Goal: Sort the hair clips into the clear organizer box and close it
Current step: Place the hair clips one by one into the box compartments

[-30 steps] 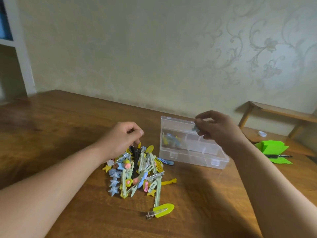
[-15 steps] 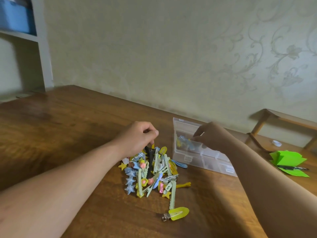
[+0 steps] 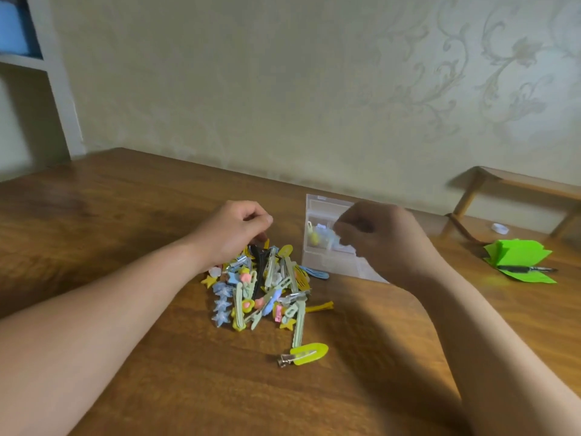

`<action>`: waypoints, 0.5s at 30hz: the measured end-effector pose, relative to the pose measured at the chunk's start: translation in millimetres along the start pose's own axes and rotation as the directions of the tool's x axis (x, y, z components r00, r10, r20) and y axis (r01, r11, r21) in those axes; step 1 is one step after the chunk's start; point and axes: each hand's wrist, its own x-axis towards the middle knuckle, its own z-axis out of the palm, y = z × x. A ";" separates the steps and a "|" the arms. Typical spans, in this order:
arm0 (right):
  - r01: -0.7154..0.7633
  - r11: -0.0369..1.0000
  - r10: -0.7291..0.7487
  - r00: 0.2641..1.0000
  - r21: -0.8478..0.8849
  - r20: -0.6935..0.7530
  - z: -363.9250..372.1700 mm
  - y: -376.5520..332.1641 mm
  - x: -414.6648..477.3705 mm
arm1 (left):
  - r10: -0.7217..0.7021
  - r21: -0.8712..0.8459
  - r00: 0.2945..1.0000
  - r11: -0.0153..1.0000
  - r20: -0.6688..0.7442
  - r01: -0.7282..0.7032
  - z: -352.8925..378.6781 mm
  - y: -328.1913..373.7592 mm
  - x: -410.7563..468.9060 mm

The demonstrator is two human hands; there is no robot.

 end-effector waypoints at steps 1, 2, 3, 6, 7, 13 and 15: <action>0.015 0.999 -0.011 0.994 -0.037 0.105 -0.4 -1.6 -2.7 | 0.003 -0.005 1.000 1.000 -0.005 -0.003 -0.2 -0.6 0.5; 0.032 0.997 -0.016 0.980 -0.075 0.200 -0.9 -2.8 -3.6 | 0.006 -0.005 1.000 1.000 -0.009 -0.007 -0.6 -0.7 0.5; 0.050 0.993 -0.018 0.961 -0.111 0.275 -1.3 -4.1 -4.0 | 0.009 -0.002 1.000 1.000 -0.011 -0.009 -0.8 -1.0 0.7; 0.109 0.978 -0.022 0.901 -0.176 0.434 -1.0 -6.8 -6.5 | 0.009 0.002 1.000 1.000 -0.001 -0.009 -0.1 0.0 0.7; 0.119 0.977 -0.020 0.879 -0.178 0.476 -0.3 -8.0 -7.9 | 0.009 0.004 1.000 1.000 0.004 -0.009 0.3 0.3 0.7; 0.122 0.979 0.005 0.791 -0.165 0.612 3.3 -9.7 -10.5 | 0.024 0.002 1.000 1.000 0.002 -0.024 -0.7 -2.1 1.4; 0.121 0.978 0.014 0.778 -0.172 0.628 2.1 -10.0 -10.9 | 0.026 -0.009 1.000 1.000 0.004 -0.026 -0.7 -2.7 1.1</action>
